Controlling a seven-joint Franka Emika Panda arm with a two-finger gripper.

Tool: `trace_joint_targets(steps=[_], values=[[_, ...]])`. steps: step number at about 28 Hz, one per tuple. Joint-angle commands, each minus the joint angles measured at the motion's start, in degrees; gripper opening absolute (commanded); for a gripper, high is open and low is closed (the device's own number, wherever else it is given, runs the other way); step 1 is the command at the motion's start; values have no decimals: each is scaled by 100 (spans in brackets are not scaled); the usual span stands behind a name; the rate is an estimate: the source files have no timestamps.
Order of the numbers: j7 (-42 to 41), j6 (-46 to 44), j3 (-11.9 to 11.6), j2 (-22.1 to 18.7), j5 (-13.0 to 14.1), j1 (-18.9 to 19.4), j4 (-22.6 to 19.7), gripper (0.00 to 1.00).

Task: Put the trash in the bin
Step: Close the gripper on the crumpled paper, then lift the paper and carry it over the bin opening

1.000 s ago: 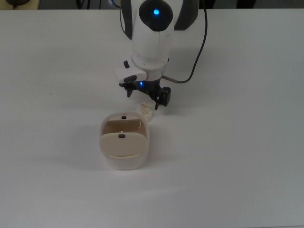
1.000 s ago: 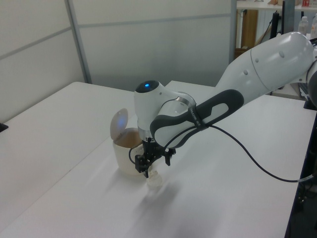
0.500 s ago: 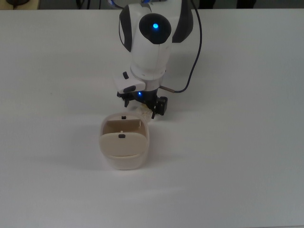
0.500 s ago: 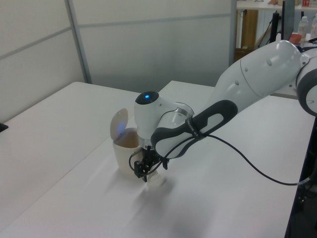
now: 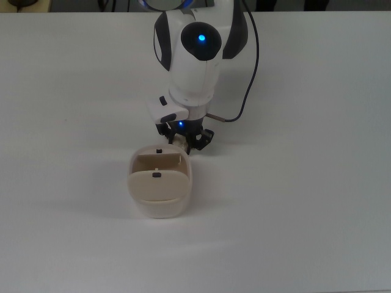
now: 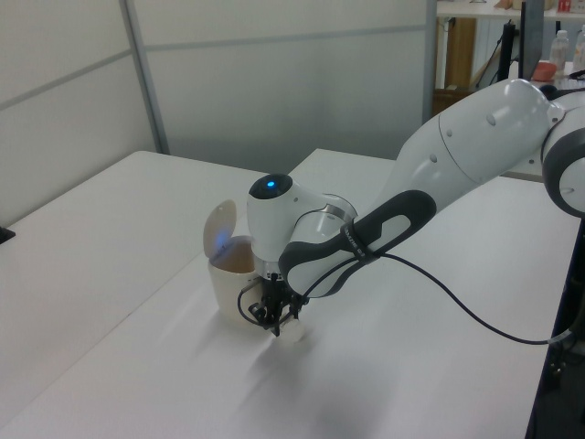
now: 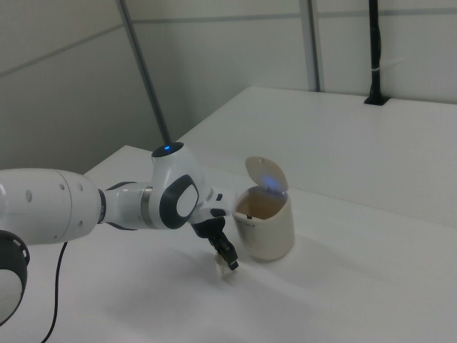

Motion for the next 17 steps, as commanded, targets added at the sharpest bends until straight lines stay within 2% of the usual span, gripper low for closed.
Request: trace_joint_targets(steps=[1, 8, 17], values=[[-211, 65, -19, -123, -106, 26, 14, 29], [-589, -514, -11, -790, -27, 26, 49, 29], [-660, -1288, -37, -1142, 17, -9, 374, 29]])
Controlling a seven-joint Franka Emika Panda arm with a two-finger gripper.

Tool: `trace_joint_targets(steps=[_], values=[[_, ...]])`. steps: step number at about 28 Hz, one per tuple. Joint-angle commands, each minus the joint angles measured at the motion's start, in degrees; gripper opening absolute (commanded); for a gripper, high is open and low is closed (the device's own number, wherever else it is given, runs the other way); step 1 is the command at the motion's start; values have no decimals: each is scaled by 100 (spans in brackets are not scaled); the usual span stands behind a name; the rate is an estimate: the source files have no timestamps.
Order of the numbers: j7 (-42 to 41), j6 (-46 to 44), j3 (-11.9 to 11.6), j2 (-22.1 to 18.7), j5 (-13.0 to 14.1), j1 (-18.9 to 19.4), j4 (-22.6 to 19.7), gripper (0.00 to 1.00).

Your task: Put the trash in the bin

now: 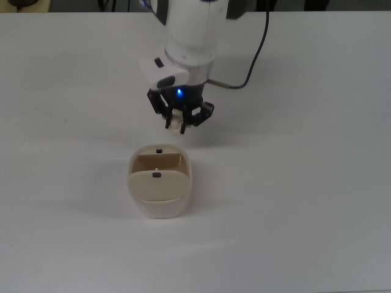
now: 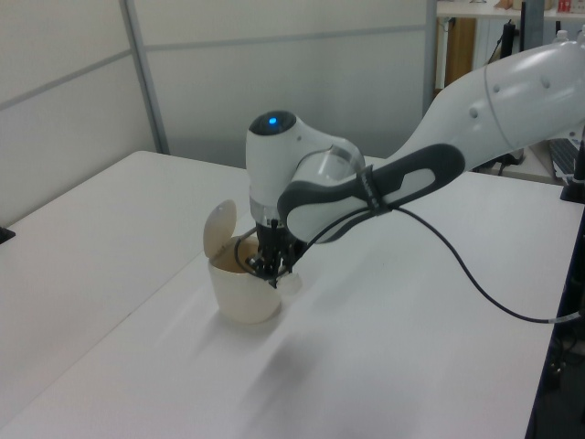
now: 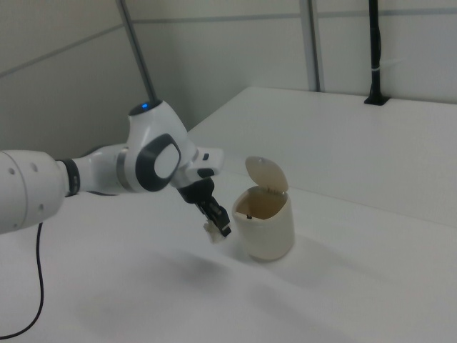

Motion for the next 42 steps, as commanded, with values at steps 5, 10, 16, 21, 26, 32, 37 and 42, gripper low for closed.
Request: trace_joint_targets(steps=[5, 10, 16, 21, 26, 32, 37, 42], values=[[-137, -431, -39, -335, 38, -188, 350, 30], [-190, 129, -47, -203, 83, -267, 526, 30], [-190, 957, -47, 34, 56, -337, 517, 33], [-198, 1493, -56, 254, -14, -337, 526, 42], [-225, 1511, -47, 369, -14, -329, 535, 100], [-225, 1432, -39, 369, 12, -293, 518, 100], [-268, 801, -30, 141, 21, -293, 509, 100], [-918, -104, -21, -202, 109, -302, 509, 100]])
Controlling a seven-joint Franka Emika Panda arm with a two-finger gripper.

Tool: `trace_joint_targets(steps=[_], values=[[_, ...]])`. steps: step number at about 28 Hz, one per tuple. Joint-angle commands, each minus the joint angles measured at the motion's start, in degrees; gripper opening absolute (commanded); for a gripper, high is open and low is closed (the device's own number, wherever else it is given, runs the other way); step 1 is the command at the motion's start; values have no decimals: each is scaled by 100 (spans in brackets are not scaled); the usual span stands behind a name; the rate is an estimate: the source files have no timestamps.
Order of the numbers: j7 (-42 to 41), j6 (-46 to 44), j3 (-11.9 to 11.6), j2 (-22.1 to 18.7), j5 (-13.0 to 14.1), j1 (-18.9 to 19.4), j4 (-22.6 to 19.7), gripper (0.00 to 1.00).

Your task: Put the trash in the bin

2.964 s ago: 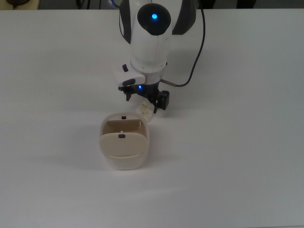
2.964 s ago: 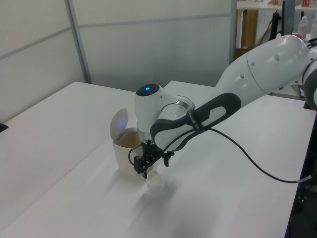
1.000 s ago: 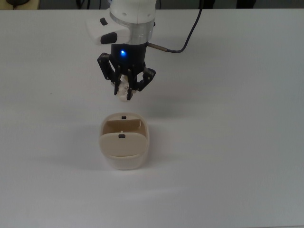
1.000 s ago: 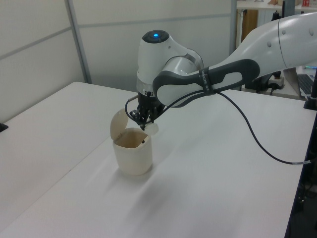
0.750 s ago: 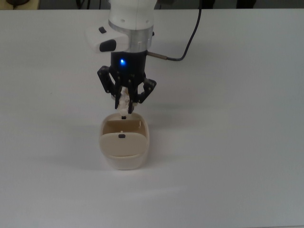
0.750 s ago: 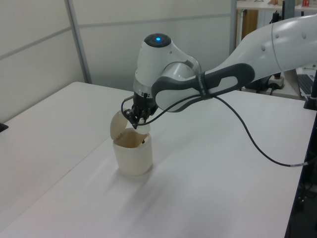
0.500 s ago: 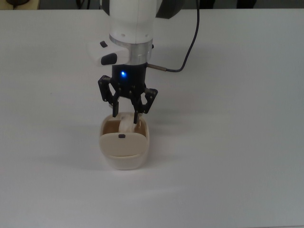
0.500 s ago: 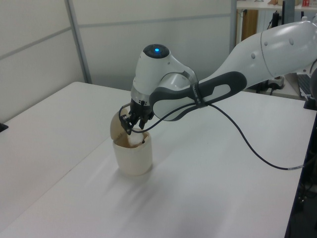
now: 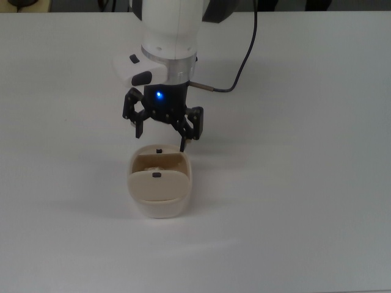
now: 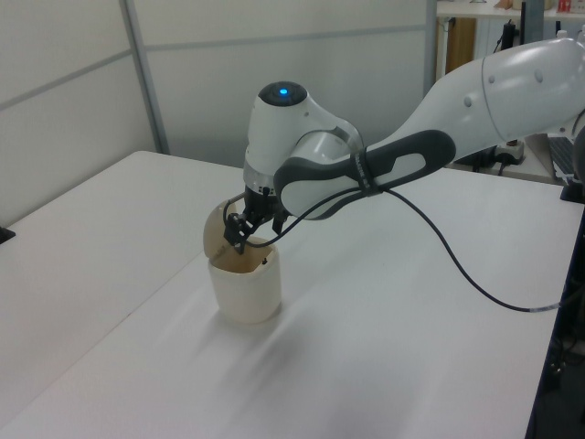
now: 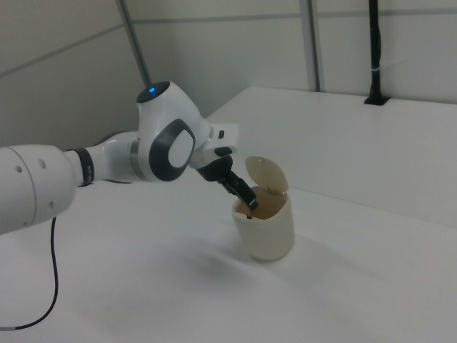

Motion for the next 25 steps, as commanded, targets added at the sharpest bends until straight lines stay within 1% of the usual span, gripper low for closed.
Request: trace_joint_targets(steps=[1, 3, 5, 6, 8, 12, 16, 22, 25], values=[[-685, -960, -18, -470, 109, 24, -29, 100], [-1009, -1381, -26, -636, 127, 15, -20, 100], [-1238, -1602, -27, -777, 162, 15, -29, 100], [-1474, -1760, -35, -917, 310, 7, -29, 100], [-1730, -1910, -44, -1058, 487, -2, -29, 100], [-2388, -2384, -53, -1374, 742, -81, -29, 100], [-2636, -2719, 8, -1437, 742, -55, -12, 100], [-2777, -2930, 17, -1490, 742, -37, -12, 100], [-2970, -3053, -35, -1665, 786, -55, -29, 100]])
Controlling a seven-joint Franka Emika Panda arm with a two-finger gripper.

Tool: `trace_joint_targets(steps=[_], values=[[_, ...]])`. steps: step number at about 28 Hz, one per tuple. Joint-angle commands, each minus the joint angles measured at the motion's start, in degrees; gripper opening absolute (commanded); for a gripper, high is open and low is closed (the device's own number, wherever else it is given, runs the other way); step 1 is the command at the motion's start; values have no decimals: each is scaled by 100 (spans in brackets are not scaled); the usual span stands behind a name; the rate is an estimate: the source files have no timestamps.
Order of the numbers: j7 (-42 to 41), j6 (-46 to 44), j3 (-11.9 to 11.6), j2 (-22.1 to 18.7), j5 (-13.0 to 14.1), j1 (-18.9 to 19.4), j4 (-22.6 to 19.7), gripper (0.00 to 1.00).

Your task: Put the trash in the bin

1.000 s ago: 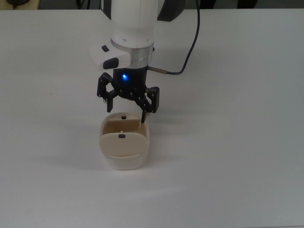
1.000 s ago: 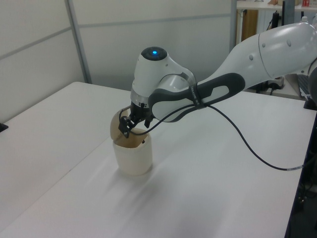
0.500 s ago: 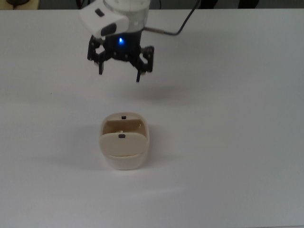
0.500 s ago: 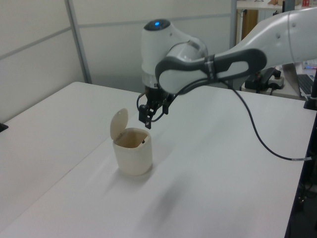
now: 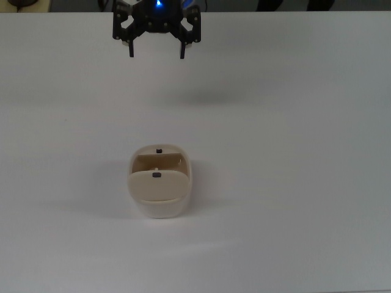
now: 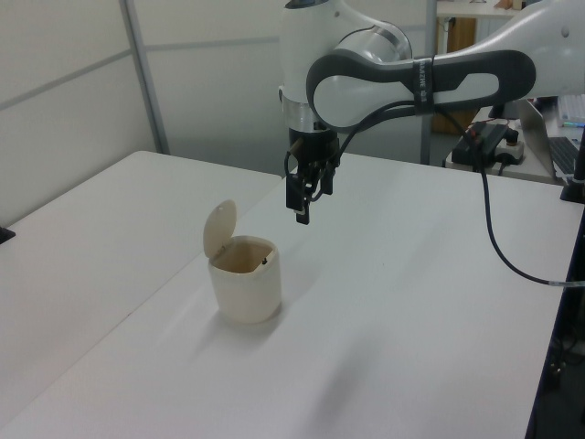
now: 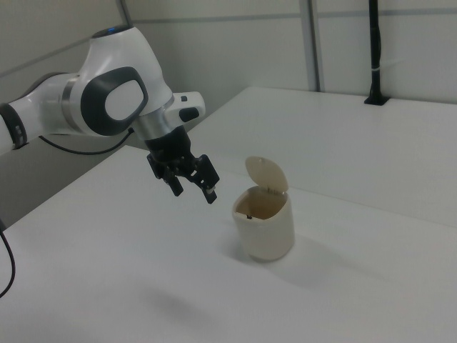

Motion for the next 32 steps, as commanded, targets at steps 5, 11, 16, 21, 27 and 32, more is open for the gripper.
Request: trace_joint_targets(steps=[5, 11, 16, 21, 27, 32], values=[[-1046, -739, -145, -483, 525, -52, -183, 100], [-1012, -705, -233, -466, 543, -61, -140, 100], [-1003, -670, -303, -466, 560, -122, -113, 100], [-1003, -608, -347, -457, 640, -131, -52, 100], [-1003, -608, -330, -404, 640, -122, -61, 100], [-1003, -582, -365, -378, 648, -131, -34, 100]])
